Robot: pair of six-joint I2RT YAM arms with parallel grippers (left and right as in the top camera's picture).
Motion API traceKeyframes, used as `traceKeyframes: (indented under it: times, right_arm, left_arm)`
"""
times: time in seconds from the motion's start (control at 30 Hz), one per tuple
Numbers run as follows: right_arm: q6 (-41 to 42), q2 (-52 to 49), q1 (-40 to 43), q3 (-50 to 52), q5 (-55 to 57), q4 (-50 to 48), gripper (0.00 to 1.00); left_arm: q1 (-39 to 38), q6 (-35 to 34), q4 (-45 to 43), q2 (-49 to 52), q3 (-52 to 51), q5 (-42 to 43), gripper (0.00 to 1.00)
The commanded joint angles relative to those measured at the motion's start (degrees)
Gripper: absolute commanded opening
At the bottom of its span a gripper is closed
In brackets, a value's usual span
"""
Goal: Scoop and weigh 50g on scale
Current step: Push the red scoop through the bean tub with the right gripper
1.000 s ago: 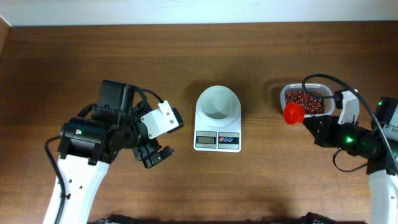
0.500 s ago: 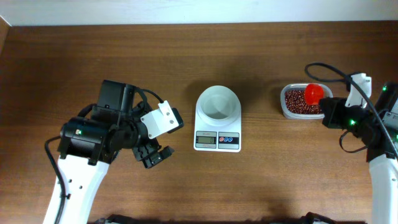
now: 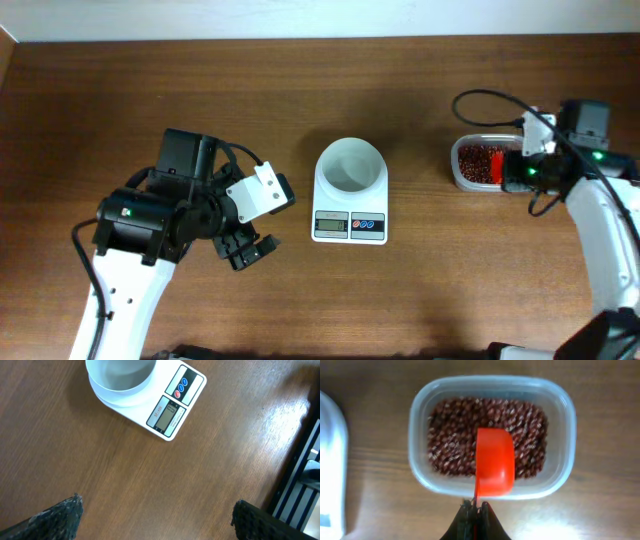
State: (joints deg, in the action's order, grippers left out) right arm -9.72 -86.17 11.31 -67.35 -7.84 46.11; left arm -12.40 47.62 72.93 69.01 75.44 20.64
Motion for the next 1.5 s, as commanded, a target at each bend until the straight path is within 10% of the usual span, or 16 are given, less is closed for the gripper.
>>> traceKeyframes:
  times: [0.0, 0.53, 1.47]
  right_arm:
    - [-0.39, -0.46, -1.66, -0.85, 5.70, -3.19, 0.04]
    - [-0.37, -7.43, -1.60, -0.79, 8.92, -3.54, 0.04]
    - [3.32, -14.29, 14.58, -0.72, -33.11, -1.97, 0.04]
  left_arm:
    - [0.20, 1.11, 0.00, 0.24, 0.42, 1.01, 0.99]
    - [0.20, 1.11, 0.00, 0.24, 0.42, 1.01, 0.99]
    - [0.20, 1.11, 0.00, 0.24, 0.42, 1.01, 0.99]
